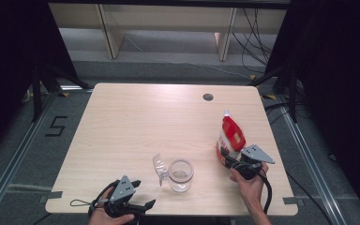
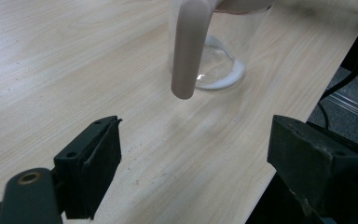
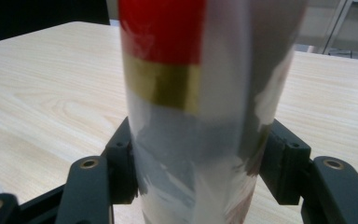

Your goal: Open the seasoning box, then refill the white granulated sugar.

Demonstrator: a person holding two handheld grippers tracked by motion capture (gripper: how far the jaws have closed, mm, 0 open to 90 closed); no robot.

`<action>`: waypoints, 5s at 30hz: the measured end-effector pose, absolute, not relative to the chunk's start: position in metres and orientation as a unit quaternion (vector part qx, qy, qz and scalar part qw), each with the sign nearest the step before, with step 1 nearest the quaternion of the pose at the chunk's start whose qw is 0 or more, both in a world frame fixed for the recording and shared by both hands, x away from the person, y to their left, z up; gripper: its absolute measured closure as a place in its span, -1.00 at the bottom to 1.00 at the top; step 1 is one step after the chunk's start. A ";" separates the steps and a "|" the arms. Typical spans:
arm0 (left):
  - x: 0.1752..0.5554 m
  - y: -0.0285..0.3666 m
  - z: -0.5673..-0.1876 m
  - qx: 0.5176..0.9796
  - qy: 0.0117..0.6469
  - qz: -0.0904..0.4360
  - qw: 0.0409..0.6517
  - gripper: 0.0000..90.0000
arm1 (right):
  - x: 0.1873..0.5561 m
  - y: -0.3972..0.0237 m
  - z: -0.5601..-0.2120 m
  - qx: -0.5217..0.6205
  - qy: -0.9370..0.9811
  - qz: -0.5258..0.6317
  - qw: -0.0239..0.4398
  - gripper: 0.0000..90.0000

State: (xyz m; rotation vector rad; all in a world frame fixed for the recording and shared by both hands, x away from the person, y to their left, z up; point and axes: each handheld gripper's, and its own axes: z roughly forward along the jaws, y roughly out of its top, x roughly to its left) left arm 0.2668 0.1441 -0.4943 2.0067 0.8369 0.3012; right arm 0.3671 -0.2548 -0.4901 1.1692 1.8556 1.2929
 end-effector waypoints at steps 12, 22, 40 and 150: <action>0.267 0.144 -0.494 0.813 0.336 0.122 0.459 -0.61 | 0.351 -0.260 -0.488 0.410 0.716 0.502 0.259 -0.06; 0.267 0.145 -0.493 0.814 0.336 0.123 0.457 -0.61 | 0.341 -0.268 -0.487 0.390 0.729 0.509 0.239 -0.05; 0.267 0.143 -0.495 0.812 0.335 0.124 0.462 -0.61 | 0.329 -0.274 -0.489 0.364 0.736 0.516 0.247 -0.07; 0.266 0.143 -0.493 0.815 0.323 0.124 0.465 -0.61 | 0.336 -0.263 -0.503 0.354 0.693 0.563 0.277 -0.02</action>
